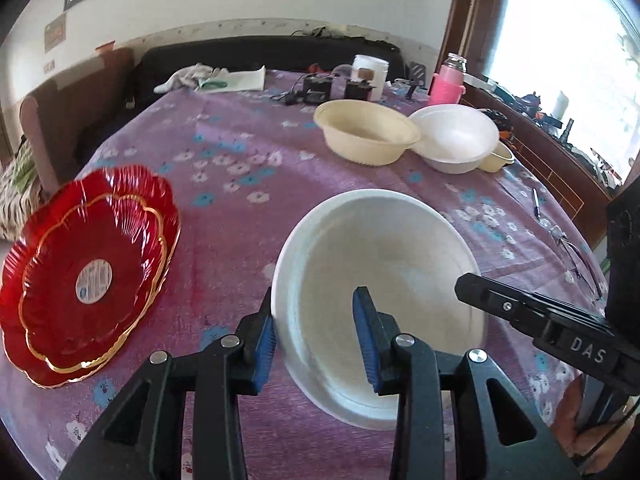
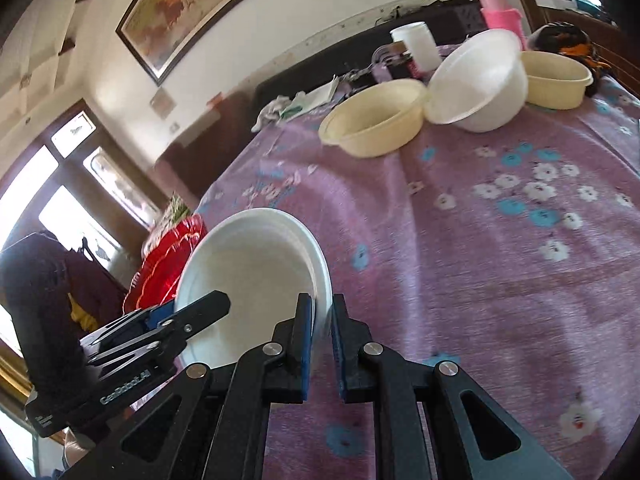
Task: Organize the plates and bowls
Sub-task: 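Grasp the white bowl rim with the right tool and lift it toward the left tool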
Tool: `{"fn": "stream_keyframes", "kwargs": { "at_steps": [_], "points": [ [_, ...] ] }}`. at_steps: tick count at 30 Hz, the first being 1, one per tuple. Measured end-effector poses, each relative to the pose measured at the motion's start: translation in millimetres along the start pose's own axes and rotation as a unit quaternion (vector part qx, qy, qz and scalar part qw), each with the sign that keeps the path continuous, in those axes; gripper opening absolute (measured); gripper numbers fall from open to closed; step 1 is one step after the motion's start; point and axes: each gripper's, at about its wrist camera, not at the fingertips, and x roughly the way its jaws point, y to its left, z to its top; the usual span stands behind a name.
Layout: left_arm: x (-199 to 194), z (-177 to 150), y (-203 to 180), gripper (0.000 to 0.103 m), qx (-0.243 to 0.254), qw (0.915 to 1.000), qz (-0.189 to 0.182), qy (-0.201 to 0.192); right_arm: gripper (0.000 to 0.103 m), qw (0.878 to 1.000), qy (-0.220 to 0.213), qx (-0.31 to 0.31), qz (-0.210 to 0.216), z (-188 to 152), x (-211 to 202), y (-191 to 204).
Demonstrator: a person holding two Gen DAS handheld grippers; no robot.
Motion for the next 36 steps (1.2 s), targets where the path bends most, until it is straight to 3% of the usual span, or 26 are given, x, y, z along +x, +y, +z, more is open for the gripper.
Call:
{"fn": "stream_keyframes", "kwargs": {
  "at_steps": [15,26,36],
  "points": [
    [13.7,-10.0,5.6,0.034,0.004,1.0000,0.006,0.000,0.013,1.000,-0.001,-0.005,-0.030,-0.2,12.6,6.6],
    [17.4,-10.7,14.1,0.034,-0.021,0.9996,-0.021,0.001,0.013,0.999,-0.024,-0.023,-0.024,-3.8,15.1,6.0],
    [14.6,-12.5,12.4,0.024,-0.017,0.9996,-0.021,-0.009,0.013,0.999,-0.031,-0.036,-0.025,-5.4,13.9,10.1]
  ]
}}
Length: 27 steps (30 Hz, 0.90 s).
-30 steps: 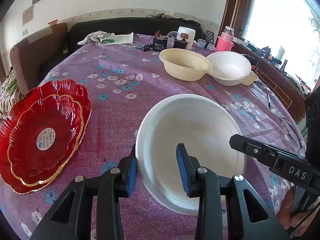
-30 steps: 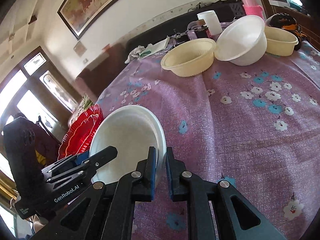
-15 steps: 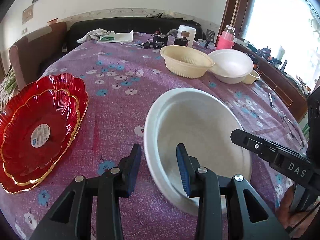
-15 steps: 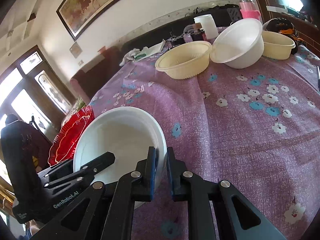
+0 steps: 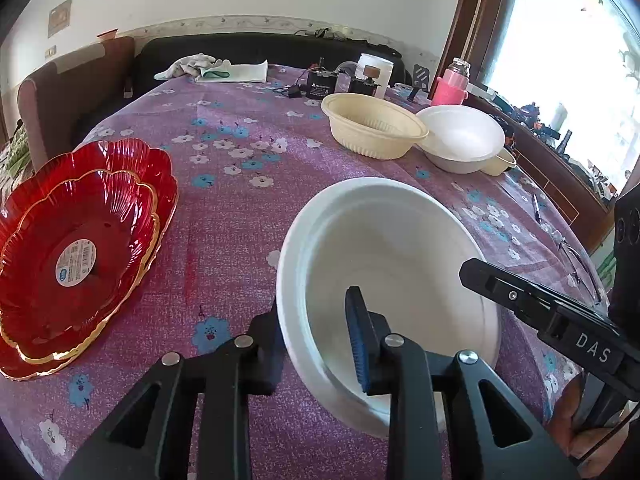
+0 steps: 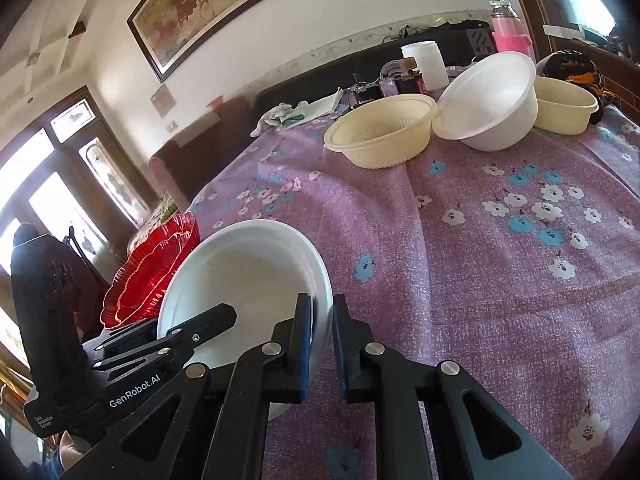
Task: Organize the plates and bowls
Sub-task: 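Grasp the white bowl rim with the right tool and lift it toward the left tool, then carry the white plate with both tools over the red plate stack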
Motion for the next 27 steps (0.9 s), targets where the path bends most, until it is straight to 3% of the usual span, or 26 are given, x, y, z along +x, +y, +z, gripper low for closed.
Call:
{"fn": "stream_keyframes", "kwargs": {
  "at_steps": [14,27],
  "points": [
    [-1.7,-1.1,-1.8,0.020,0.003,1.0000,0.002,-0.006,0.013,1.000,-0.012,-0.001,0.010,-3.8,-9.6,0.9],
    [-13.3,-0.8,-8.5,0.020,0.025,0.9986,0.034,-0.031,0.013,1.000,-0.017,0.009,0.016,-3.2,-12.9,-1.3]
  ]
}}
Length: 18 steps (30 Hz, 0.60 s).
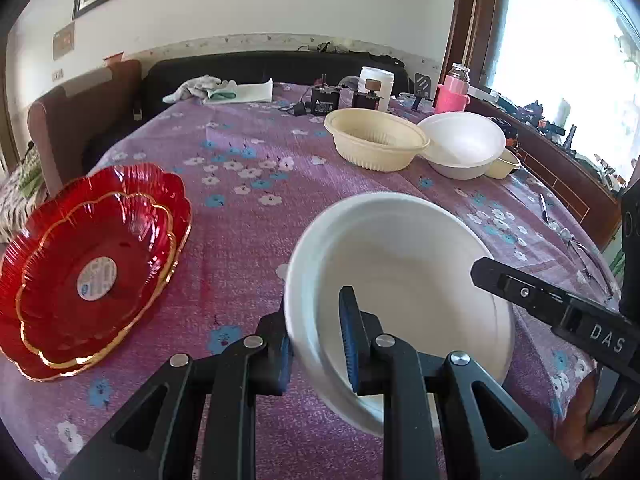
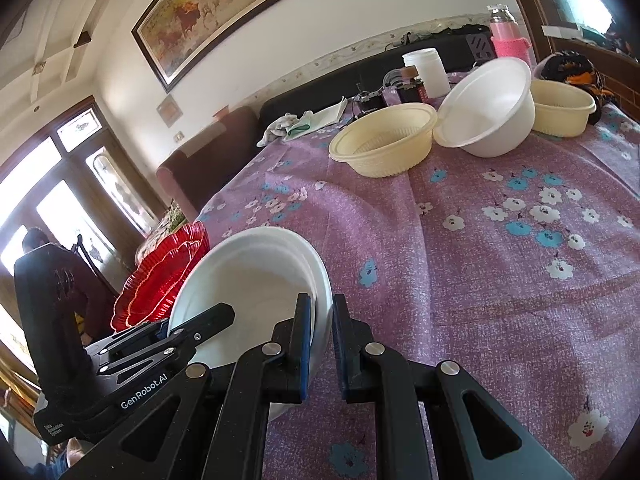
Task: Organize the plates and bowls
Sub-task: 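Carry the white plate with both tools over the red plate stack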
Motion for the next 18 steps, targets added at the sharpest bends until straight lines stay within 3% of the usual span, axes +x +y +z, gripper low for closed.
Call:
{"fn": "stream_keyframes", "kwargs": {
  "at_steps": [8,18],
  "points": [
    [-11.4,5.0,7.7,0.020,-0.004,0.9999,0.005,-0.011,0.013,1.000,-0.003,-0.002,0.006,5.4,-7.8,8.4],
    [-4.0,0.7,8.0,0.020,-0.002,1.0000,0.005,0.005,0.014,0.999,0.042,0.002,-0.007,-0.5,12.2,5.5]
  ]
}}
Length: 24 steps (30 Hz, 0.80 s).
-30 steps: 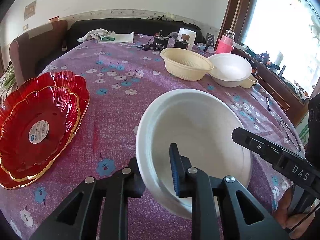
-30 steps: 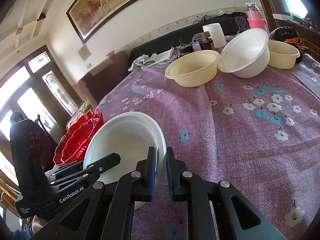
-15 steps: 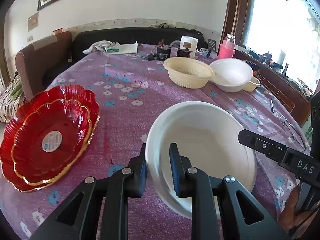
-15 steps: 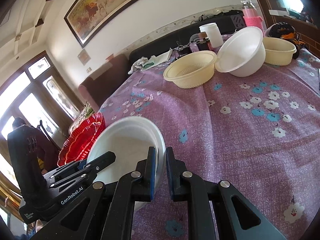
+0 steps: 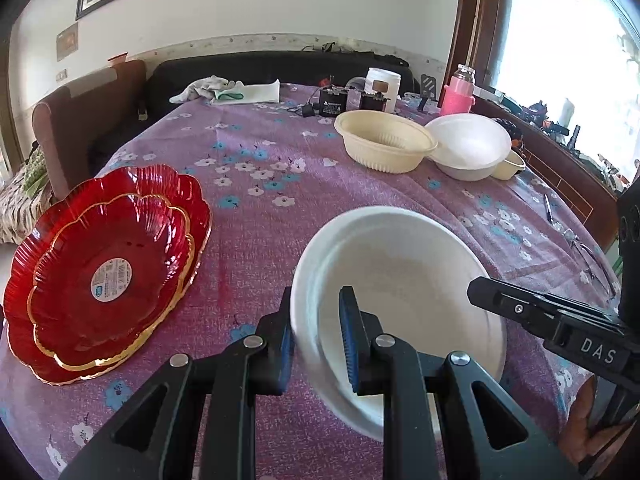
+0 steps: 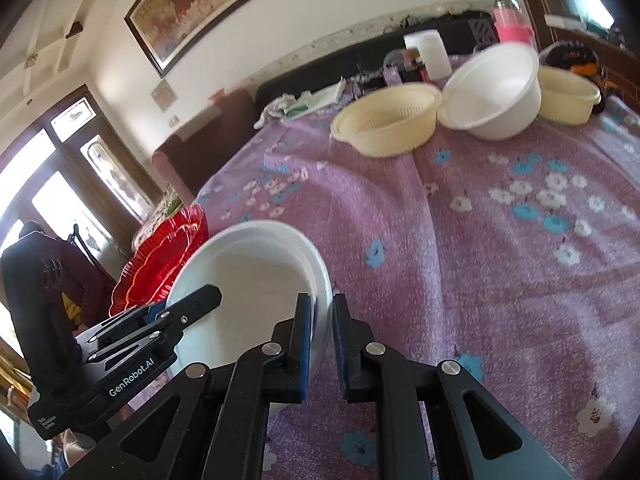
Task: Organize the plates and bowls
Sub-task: 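Carry the white plate with both tools over the red plate stack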
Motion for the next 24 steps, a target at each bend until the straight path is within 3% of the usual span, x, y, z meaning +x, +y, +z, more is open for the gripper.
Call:
{"fn": "stream_keyframes", "kwargs": {
  "at_steps": [7,12,24],
  "points": [
    [-0.5,-3.8,0.2,0.020,0.004,1.0000,0.004,0.001,0.014,1.000,0.003,-0.018,-0.015,-6.7,-0.6,2.6],
    [-13.5,0.4,-6.2,0.019,0.023,0.9992,0.021,-0.023,0.013,0.999,-0.007,-0.031,-0.018,-6.3,-7.9,11.5],
    [-57.0,24.9,34.0,0.019,-0.008,0.9975,0.039,-0.058,0.013,0.998,0.003,-0.026,0.055,19.7,-20.2,50.6]
  ]
}}
